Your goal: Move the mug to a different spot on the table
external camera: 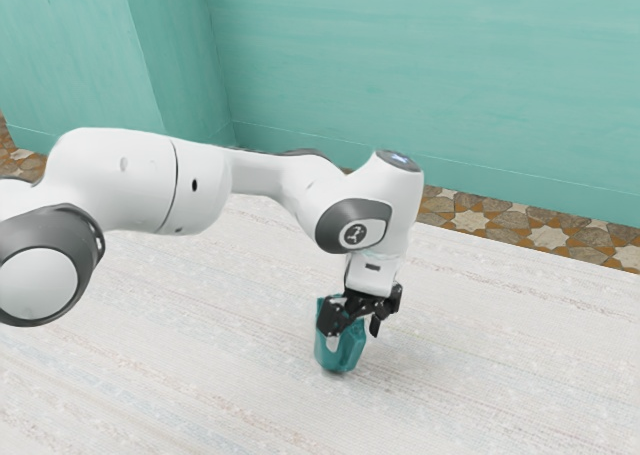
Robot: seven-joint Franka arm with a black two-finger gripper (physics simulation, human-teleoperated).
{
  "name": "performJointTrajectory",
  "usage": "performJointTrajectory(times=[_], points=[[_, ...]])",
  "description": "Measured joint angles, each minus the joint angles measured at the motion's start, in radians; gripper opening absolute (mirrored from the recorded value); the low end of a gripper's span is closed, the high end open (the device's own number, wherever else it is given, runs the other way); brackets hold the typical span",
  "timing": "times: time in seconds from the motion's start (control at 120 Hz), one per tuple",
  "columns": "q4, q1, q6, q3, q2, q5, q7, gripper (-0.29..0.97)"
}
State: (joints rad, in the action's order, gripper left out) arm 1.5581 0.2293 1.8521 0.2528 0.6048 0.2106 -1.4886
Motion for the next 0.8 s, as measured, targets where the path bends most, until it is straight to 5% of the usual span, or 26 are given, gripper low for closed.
performJointTrajectory(times=[0.325,0.575,0.8], points=[[0.108,-0.010,0.076,-0.004,-0.084,-0.034,-0.085,0.23],[0.180,-0.024,0.153,-0.003,-0.143,-0.067,-0.122,0.09],[0.219,-0.020,0.198,-0.012,-0.210,0.019,-0.109,0.00]])
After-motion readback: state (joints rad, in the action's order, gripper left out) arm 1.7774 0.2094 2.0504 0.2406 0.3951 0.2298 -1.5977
